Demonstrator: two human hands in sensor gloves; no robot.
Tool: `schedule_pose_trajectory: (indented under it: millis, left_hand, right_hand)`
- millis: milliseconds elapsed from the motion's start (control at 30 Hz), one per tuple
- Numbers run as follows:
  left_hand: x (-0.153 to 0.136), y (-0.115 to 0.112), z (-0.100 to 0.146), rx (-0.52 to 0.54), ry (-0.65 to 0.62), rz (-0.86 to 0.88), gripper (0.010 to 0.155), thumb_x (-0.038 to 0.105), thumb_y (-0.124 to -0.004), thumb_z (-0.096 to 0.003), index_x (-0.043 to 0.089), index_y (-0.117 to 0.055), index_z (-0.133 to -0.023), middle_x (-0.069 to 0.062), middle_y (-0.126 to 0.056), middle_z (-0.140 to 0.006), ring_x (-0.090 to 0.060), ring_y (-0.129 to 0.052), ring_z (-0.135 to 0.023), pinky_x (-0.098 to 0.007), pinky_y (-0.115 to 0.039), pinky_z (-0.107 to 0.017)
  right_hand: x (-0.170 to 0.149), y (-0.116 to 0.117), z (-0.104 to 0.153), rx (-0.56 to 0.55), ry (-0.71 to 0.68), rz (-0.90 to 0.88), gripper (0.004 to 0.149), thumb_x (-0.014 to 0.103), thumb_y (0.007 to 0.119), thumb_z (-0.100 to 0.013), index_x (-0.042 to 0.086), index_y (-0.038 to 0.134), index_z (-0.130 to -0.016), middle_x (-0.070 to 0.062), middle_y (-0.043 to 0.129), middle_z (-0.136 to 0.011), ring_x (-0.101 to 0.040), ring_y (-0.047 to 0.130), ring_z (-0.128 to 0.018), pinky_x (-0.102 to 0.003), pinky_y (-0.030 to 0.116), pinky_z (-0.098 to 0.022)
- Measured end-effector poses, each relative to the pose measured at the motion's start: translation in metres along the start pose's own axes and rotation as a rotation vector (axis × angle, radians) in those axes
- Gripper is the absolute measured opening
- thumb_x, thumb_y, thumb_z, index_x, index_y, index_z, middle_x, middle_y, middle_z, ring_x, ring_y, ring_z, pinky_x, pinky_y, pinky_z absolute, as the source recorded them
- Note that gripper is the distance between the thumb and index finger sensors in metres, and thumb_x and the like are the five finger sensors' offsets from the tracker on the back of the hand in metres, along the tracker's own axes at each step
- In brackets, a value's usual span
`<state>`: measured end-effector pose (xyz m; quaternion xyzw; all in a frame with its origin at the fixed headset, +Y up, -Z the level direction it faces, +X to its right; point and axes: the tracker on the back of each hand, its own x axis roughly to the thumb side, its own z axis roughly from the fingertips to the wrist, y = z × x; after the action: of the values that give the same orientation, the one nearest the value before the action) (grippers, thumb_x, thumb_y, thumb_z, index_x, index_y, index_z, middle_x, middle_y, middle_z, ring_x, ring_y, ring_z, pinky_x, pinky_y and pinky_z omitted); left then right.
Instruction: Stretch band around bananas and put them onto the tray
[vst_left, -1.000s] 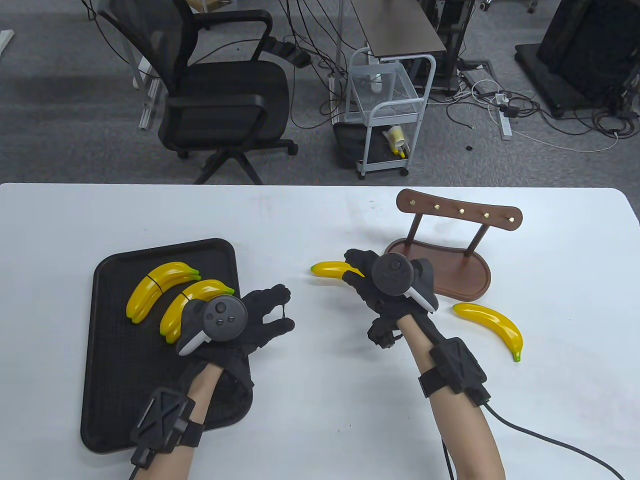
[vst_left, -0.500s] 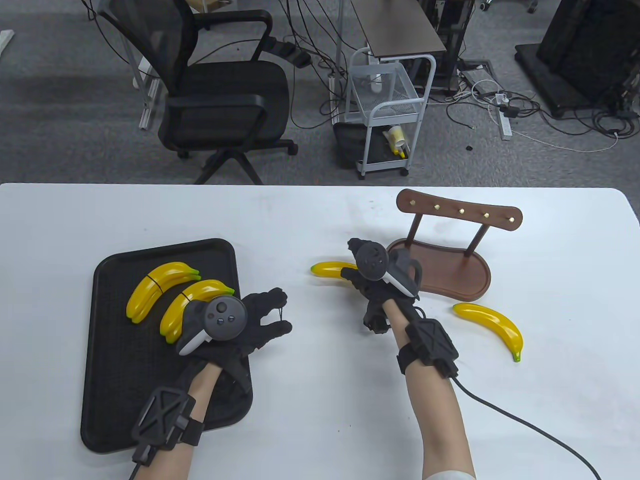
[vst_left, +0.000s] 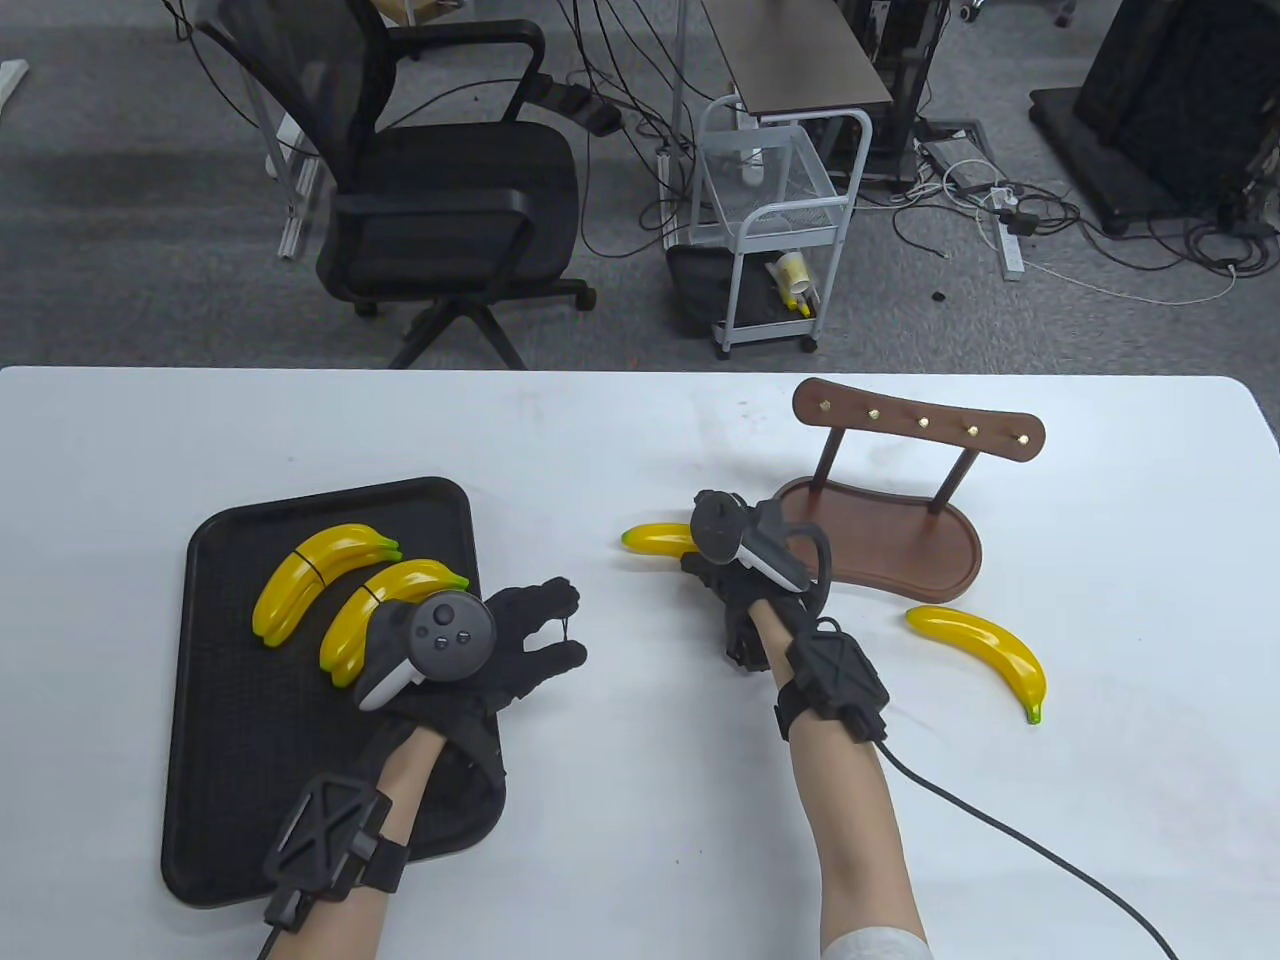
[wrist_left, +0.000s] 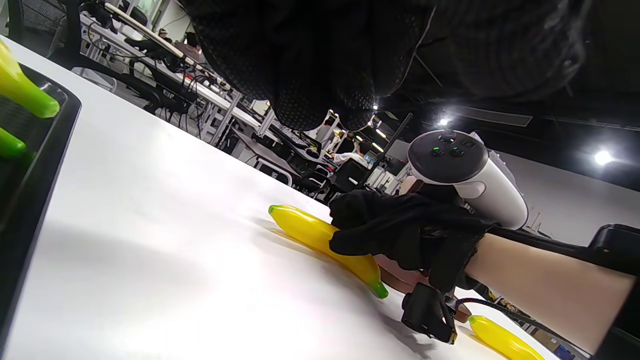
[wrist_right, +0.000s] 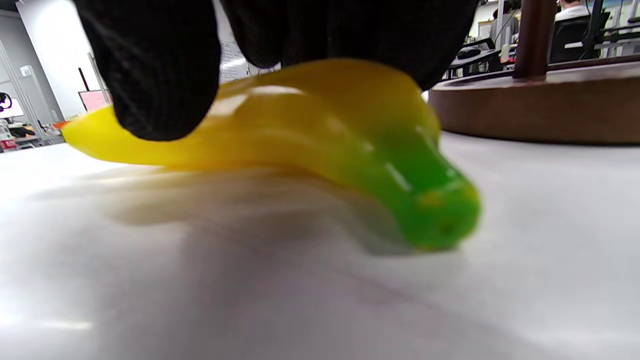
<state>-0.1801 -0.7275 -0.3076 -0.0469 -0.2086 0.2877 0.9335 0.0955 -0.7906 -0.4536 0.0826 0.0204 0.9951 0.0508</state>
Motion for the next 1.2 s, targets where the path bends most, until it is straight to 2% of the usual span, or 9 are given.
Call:
schedule_pose_trajectory:
  millis: [300,600,833,1200]
  left_hand:
    - [0.000,-0.001,0.000,-0.002,0.000,0.007,0.068,0.059,-0.070,-0.0493,0.026,-0.060,-0.107,0.002,-0.075,-0.111,-0.025,-0.080,-0.104,-0.045,-0.063,-0.082]
    - [-0.001,-0.001,0.000,-0.005,0.002,0.011,0.068,0.059,-0.070,-0.0494,0.026,-0.060,-0.107,0.002,-0.075,-0.111,-0.025,-0.080,-0.104,-0.045,-0.063,-0.082]
    - [-0.001,-0.001,0.000,-0.004,0.003,0.015,0.067,0.059,-0.070,-0.0495,0.026,-0.060,-0.107,0.002,-0.075,-0.111,-0.025,-0.080,-0.104,-0.045,-0.063,-0.082]
    - [-0.002,0.000,0.000,-0.002,0.005,0.025,0.068,0.059,-0.070,-0.0495,0.025,-0.060,-0.107,0.002,-0.075,-0.111,-0.025,-0.080,-0.104,-0.045,-0.063,-0.082]
  right_hand:
    - [-0.003,0.006,-0.001,0.032,0.018,0.017,0.076,0.039,0.088,-0.045,0.016,0.052,-0.108,-0.012,0.065,-0.108,-0.034,0.079,-0.091,-0.045,0.079,-0.059]
    - [-0.003,0.004,0.000,-0.006,-0.002,0.024,0.071,0.036,0.090,-0.044,0.017,0.059,-0.105,-0.009,0.073,-0.103,-0.030,0.087,-0.083,-0.044,0.082,-0.056]
    - [-0.010,-0.007,0.008,-0.030,-0.037,-0.002,0.070,0.037,0.091,-0.044,0.015,0.062,-0.104,-0.011,0.076,-0.101,-0.031,0.089,-0.080,-0.044,0.083,-0.055]
    - [-0.030,-0.039,0.039,-0.088,-0.102,-0.018,0.069,0.037,0.091,-0.045,0.015,0.063,-0.103,-0.011,0.076,-0.101,-0.032,0.089,-0.080,-0.045,0.082,-0.055]
